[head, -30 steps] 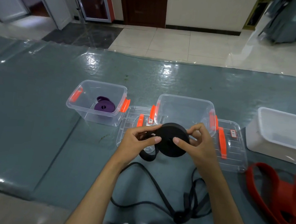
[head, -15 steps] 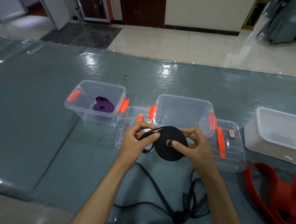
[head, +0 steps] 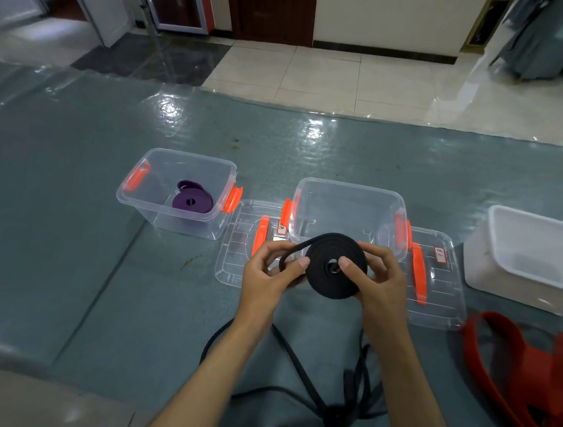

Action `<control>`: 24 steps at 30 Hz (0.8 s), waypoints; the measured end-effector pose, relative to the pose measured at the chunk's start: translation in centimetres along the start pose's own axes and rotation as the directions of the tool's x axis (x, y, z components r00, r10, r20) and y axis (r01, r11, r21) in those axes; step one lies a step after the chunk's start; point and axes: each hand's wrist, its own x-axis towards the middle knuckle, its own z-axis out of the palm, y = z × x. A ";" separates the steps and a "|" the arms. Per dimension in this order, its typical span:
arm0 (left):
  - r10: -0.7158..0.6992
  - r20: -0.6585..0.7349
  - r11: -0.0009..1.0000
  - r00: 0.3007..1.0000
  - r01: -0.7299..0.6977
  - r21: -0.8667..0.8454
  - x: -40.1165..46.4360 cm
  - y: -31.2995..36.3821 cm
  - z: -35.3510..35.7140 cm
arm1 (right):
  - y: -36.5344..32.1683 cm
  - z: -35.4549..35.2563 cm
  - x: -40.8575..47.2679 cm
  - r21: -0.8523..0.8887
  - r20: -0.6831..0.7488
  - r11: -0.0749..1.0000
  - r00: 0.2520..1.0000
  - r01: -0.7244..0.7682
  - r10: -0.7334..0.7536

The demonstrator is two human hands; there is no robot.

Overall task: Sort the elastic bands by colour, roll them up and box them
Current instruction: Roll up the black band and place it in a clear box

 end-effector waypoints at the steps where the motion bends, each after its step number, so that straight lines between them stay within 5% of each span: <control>1: -0.007 -0.009 1.000 1.000 0.007 -0.016 0.0 -0.1 0.2 | 0.1 0.1 0.1 0.014 -0.025 1.000 1.000 -0.006 0.006; 12: -0.234 -0.130 0.954 0.963 0.202 -0.220 2.4 0.1 3.4 | 1.1 2.0 2.3 0.103 -0.233 0.995 0.972 0.014 0.011; 24: -0.224 -0.223 0.968 0.949 0.242 0.059 14.4 -1.4 8.4 | 1.7 -0.5 12.9 -0.259 -0.190 0.945 0.970 -0.198 0.151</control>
